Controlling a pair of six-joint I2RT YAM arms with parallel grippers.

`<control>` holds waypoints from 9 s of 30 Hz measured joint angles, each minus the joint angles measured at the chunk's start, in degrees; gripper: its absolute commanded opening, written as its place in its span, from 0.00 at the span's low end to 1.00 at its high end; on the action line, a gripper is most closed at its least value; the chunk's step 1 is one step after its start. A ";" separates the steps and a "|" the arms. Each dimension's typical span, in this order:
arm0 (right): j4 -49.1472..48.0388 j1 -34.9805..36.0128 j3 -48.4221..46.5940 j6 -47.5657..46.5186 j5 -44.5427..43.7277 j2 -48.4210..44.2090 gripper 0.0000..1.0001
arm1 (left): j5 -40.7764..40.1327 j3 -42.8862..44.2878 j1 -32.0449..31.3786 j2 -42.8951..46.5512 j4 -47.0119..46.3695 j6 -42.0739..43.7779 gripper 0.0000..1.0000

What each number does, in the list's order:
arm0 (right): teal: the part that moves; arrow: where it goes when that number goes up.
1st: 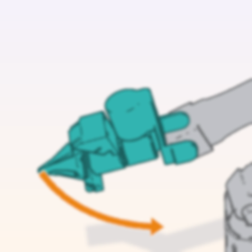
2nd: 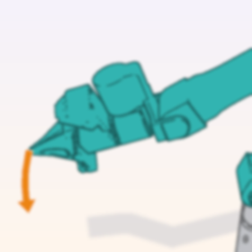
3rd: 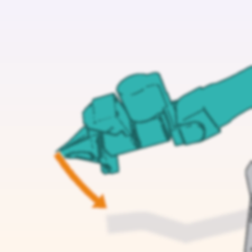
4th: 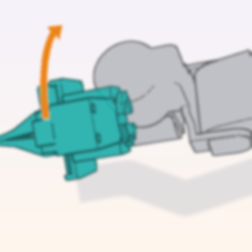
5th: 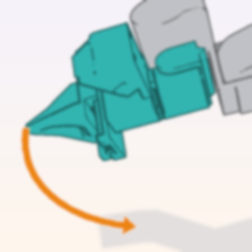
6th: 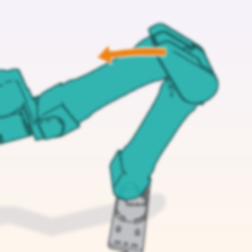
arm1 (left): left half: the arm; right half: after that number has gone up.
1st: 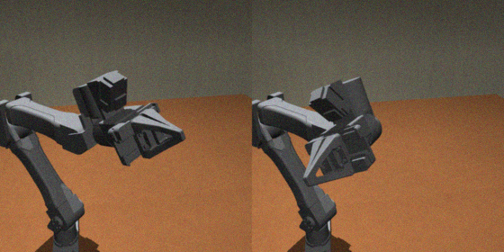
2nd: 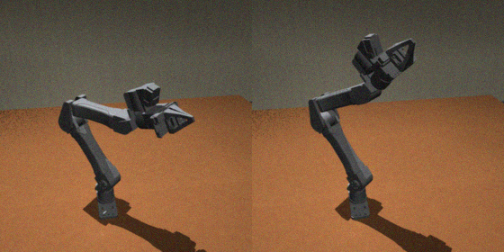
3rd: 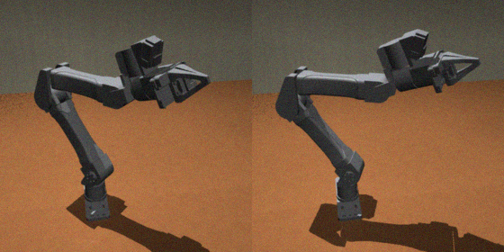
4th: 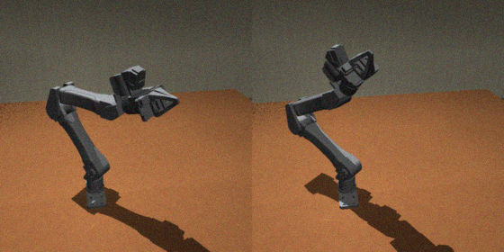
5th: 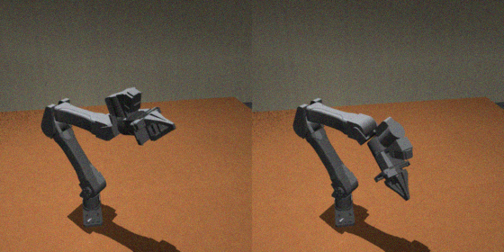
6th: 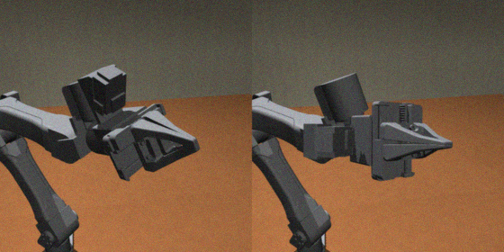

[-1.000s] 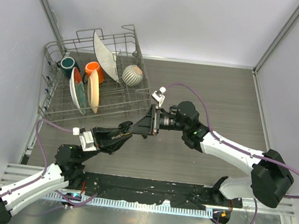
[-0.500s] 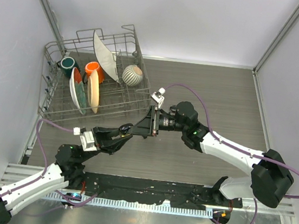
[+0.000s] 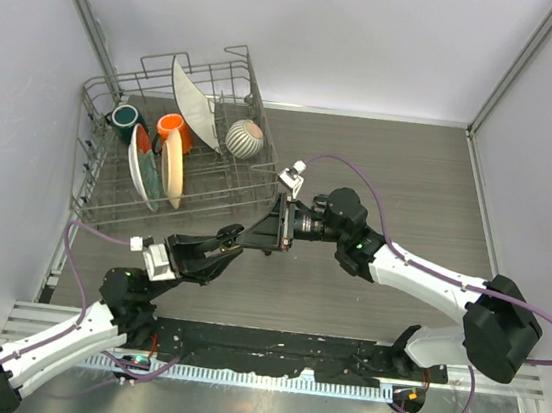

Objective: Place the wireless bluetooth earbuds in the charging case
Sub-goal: Adjust the charging case, then pick up the earbud from the center of the board, then place the earbud in the charging case.

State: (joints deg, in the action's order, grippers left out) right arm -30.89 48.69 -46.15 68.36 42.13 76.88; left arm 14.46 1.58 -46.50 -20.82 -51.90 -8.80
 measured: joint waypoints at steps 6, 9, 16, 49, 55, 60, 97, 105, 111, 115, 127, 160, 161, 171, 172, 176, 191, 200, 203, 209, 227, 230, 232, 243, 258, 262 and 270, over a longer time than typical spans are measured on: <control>-2.80 0.02 1.14 1.86 0.00 0.00 0.01 | 0.07 0.00 0.00 0.26 -0.11 0.04 0.20; -3.13 0.00 1.25 2.47 -0.09 0.00 0.01 | 0.13 0.00 0.00 0.26 -0.17 0.15 0.00; -4.24 0.00 2.14 2.73 -0.07 0.00 0.49 | 0.50 0.00 0.00 0.20 0.26 0.33 0.00; 46.07 -19.96 -0.35 -34.91 -23.45 -5.88 0.61 | -4.17 0.04 0.00 18.29 8.09 0.20 0.00; 49.42 -21.64 -2.01 -38.53 -30.01 -0.70 0.55 | -3.17 0.04 0.00 16.00 8.66 -0.02 0.00; 50.95 -23.34 -2.75 -41.83 -34.12 6.21 0.53 | -2.49 0.04 0.00 15.52 9.84 -0.04 0.00; 53.24 -23.37 -13.66 -52.57 -40.06 22.62 0.41 | -2.47 0.04 0.00 17.29 12.85 -0.11 0.00; 53.40 -22.47 -15.15 -52.81 -40.00 24.41 0.39 | -2.47 0.04 0.00 17.29 12.85 -0.15 0.00; 53.77 -21.75 -15.23 -52.83 -40.89 24.52 0.38 | -2.45 0.04 0.00 17.29 12.85 -0.17 0.00; 54.03 -21.40 -15.23 -52.83 -42.45 24.52 0.37 | -2.47 0.04 0.00 17.29 12.85 -0.17 0.00; 54.53 -21.00 -15.45 -53.09 -44.19 24.65 0.31 | -2.45 0.04 0.00 17.29 12.87 -0.20 0.00; 44.70 -14.78 -4.81 -52.30 -50.93 3.32 0.01 | -2.64 0.04 0.00 17.31 13.05 -0.24 0.00; 42.84 -13.44 -3.39 -52.02 -52.06 0.68 0.01 | -2.78 0.04 0.00 17.31 13.07 -0.24 0.00; 23.41 -0.15 7.04 -51.25 -61.64 -20.74 0.01 | -4.24 0.04 0.00 17.35 13.20 -0.37 0.00; 21.70 0.74 7.19 -51.28 -62.18 -21.73 0.01 | -4.35 0.04 0.00 17.35 13.18 -0.44 0.00; 16.68 3.52 7.34 -51.54 -62.75 -24.24 0.01 | -4.68 0.04 0.00 17.35 13.18 -1.05 0.00; 10.27 13.11 2.25 -55.39 -56.37 -24.81 0.01 | -6.91 0.04 0.00 15.45 12.70 -1.38 0.00; 9.44 15.87 -2.73 -55.95 -48.09 -19.32 0.01 | -6.75 0.04 0.00 13.99 11.98 -1.44 0.00; 9.38 17.40 -3.41 -55.98 -46.38 -17.42 0.01 | -6.69 0.04 0.00 13.81 11.89 -1.42 0.00; 9.07 19.65 -3.48 -56.06 -44.13 -15.17 0.01 | -6.67 0.04 0.00 13.53 11.89 -1.42 0.00; 6.95 21.35 -3.93 -56.72 -43.23 -10.03 0.01 | -5.79 0.04 0.00 13.42 11.82 -1.40 0.00; 5.92 21.46 -4.00 -57.13 -43.25 -9.33 0.01 | -5.79 0.04 0.00 13.42 11.89 -1.38 0.00; 5.64 21.51 -4.00 -57.48 -43.28 -9.31 0.01 | -5.75 0.04 0.00 13.42 11.82 -1.36 0.00; 4.50 21.59 -4.00 -59.39 -44.61 -9.22 0.01 | -4.37 0.04 0.00 13.42 11.41 -1.36 0.00; 4.20 21.75 -3.52 -62.03 -45.27 -9.27 0.01 | -3.93 0.04 0.00 11.28 8.09 -1.53 0.00; 3.98 21.92 -3.23 -62.64 -45.27 -9.27 0.01 | -3.78 0.04 0.00 10.49 7.50 -1.66 0.00; 1.64 22.47 -1.16 -66.07 -46.25 -10.10 0.01 | -3.48 0.04 0.00 10.03 7.28 -1.95 0.00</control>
State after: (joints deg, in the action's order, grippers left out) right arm -29.26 71.16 -47.31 2.28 -4.12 66.78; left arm 10.98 1.63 -46.50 -10.79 -44.62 -10.74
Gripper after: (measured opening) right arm 0.279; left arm 0.280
